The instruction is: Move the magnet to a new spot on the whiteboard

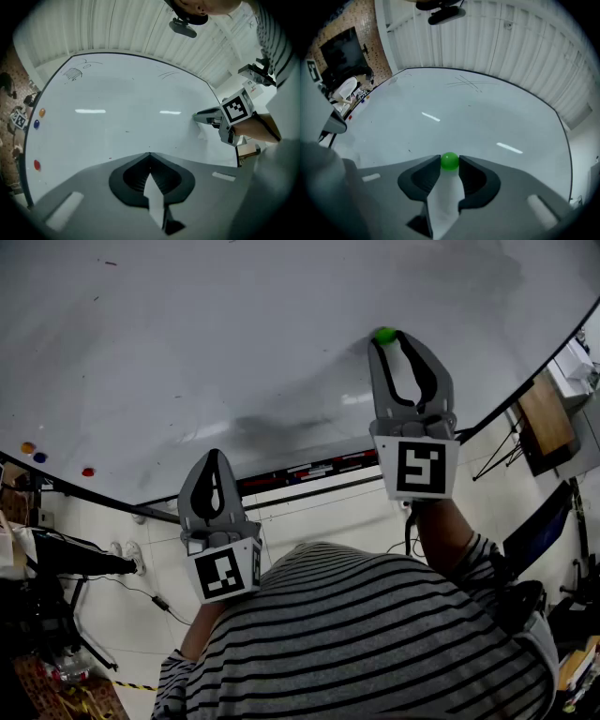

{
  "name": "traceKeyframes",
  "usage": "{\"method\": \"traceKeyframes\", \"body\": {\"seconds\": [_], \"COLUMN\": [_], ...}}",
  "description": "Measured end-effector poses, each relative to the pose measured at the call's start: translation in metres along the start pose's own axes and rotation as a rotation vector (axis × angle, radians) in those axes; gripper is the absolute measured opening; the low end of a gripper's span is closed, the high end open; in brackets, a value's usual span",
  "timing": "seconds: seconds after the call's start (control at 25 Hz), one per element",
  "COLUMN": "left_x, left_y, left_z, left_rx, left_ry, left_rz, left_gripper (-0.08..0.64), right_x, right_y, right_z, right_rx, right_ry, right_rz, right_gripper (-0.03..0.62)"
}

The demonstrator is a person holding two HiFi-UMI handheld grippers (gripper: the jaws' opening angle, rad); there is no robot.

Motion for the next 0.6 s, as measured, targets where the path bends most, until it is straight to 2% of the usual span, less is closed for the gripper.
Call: {"method": "traceKeyframes", "body": {"seconds": [0.28,0.6], "left_x": [0.006,0.023], "left_y": [0.031,0.103], "left_z": [-0.017,-0.051], "left_rx": [-0.01,-0.015], "left_ry": [0.018,0.07], "left_rz": [0.019,0.006], "left_gripper": [0.015,0.015], "right_x": [0.021,0.028], "right_y": [0.017,0.055], "right_z": [-0.054,-0.142], "right_rx": [0.002,0.058], "right_ry": [0.061,0.057], "right_rz": [0.067,0.104], "right_gripper": [0.123,0.123]}}
Point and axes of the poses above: the fingertips, and each gripper's own axes: z forward along the fingers, y to its right, x out of its top, the point moved 8 cm from there along -z, backward along the fingers, and after that the axes turned 7 degrees about -x, right-handed, at the moved point
